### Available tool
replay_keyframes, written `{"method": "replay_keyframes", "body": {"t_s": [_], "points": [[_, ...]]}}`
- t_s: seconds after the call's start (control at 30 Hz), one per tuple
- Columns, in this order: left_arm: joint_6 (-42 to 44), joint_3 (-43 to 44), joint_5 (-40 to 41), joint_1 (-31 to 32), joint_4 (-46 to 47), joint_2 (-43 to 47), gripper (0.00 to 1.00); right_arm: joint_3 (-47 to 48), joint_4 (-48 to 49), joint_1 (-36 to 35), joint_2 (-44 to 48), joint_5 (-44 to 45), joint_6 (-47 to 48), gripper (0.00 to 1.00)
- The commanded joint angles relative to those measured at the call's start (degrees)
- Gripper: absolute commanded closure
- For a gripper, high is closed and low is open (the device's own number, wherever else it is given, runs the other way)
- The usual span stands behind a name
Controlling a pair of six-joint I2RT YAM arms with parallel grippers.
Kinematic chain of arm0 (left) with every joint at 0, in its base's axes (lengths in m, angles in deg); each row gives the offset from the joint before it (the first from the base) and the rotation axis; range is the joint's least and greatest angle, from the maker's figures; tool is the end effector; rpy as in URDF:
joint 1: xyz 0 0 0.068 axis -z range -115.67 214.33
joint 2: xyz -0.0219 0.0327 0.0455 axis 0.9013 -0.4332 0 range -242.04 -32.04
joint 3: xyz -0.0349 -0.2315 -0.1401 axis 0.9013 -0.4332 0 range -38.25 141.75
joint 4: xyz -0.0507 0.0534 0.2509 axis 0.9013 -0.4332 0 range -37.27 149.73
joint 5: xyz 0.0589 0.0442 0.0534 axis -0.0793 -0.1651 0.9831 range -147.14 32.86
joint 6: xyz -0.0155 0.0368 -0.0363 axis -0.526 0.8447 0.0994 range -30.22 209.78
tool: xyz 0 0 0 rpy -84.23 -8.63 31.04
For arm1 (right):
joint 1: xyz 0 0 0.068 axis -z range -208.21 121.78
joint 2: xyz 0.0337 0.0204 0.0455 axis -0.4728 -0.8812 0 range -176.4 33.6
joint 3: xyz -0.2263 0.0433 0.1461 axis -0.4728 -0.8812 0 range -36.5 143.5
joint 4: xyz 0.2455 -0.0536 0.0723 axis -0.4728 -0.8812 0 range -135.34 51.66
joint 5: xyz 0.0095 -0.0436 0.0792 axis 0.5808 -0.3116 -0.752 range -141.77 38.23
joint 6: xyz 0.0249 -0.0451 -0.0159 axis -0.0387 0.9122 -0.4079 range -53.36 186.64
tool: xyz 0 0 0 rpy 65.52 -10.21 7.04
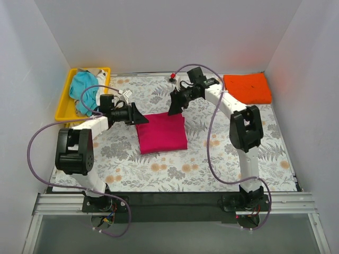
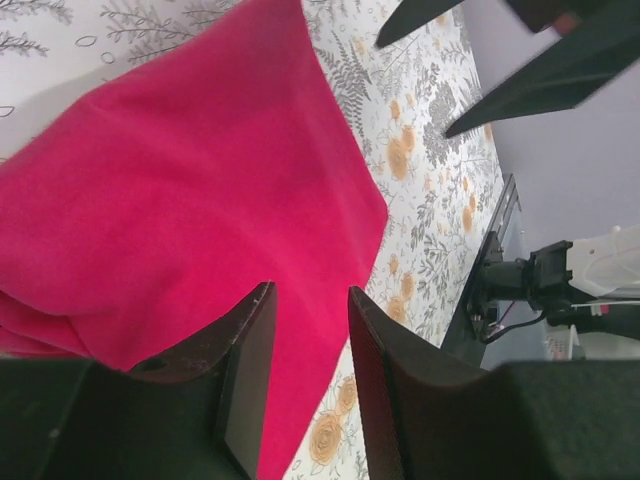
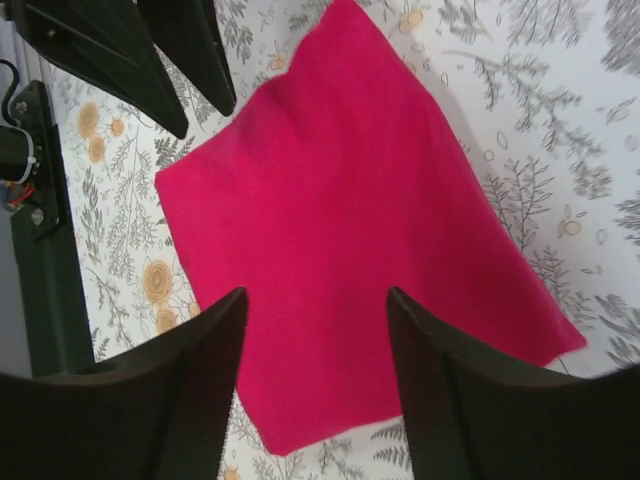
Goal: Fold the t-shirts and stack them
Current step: Fold the tshirt
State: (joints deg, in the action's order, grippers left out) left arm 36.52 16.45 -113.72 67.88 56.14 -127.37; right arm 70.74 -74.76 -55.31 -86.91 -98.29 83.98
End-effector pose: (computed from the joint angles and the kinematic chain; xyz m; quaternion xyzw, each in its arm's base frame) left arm 0.3341 -0.0506 0.1970 -0.1737 0.8136 -0.5470 0.0935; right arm 0.4067 0.2371 0.2679 -0.4520 0.7470 0.3963 0.2839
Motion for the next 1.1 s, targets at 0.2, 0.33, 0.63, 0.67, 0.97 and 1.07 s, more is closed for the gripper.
{"method": "replay_keyframes", "body": {"t_s": [0.2, 0.33, 0.63, 0.67, 0.97, 1.07], "points": [[-10.8, 4.8, 0.1, -1.9, 15.9, -15.8, 0.72, 3.7, 15.9, 5.8, -16.0, -7.5, -20.4, 0.51], [-12.1, 7.7, 1.1, -3.2, 17.7, -22.1, 0.72, 4.1, 19.4, 8.2, -20.6, -4.6, -24.5, 0.51], [-14.5, 16.2, -1.1, -3.5, 17.6, -27.0, 0.71, 7.5, 20.4, 12.0, -20.5, -2.1, -25.6, 0.45], [-14.4, 16.4, -1.9, -3.5, 18.2, -26.0, 0.71, 7.4, 20.1, 12.3, -18.9, -3.1, -24.8, 0.44], [-14.2, 2.8, -9.7, -1.9, 17.4, -5.3, 0.69, -12.6, 20.4, 9.5, 2.4, -14.2, -27.6, 0.44], [-16.8, -3.5, -9.3, 0.2, 18.1, -2.1, 0.69, -21.4, 21.5, 6.7, 6.7, -15.2, -27.6, 0.45]]}}
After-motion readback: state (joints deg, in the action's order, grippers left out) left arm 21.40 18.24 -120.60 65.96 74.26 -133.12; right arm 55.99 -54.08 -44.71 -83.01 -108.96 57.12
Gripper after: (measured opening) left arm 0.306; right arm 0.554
